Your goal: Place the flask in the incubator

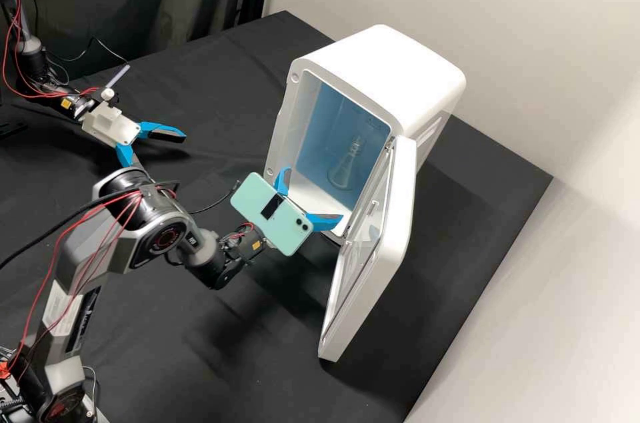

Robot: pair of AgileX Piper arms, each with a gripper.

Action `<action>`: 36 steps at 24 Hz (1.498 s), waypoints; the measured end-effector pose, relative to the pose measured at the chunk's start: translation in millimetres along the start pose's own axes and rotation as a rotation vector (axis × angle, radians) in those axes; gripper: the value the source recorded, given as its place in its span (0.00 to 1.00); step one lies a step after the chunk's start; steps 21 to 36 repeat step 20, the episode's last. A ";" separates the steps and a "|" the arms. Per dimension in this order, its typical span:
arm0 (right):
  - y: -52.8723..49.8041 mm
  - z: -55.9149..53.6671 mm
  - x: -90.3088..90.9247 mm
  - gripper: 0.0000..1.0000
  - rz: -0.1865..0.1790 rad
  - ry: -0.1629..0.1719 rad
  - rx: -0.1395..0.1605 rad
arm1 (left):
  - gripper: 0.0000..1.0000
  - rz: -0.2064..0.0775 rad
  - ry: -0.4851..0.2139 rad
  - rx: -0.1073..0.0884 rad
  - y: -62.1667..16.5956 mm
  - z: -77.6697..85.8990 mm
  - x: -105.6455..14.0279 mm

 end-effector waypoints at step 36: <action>1.5 -5.4 -94.5 1.00 0.083 -0.075 -0.001 | 1.00 0.130 0.104 -0.049 29.9 -22.4 -18.7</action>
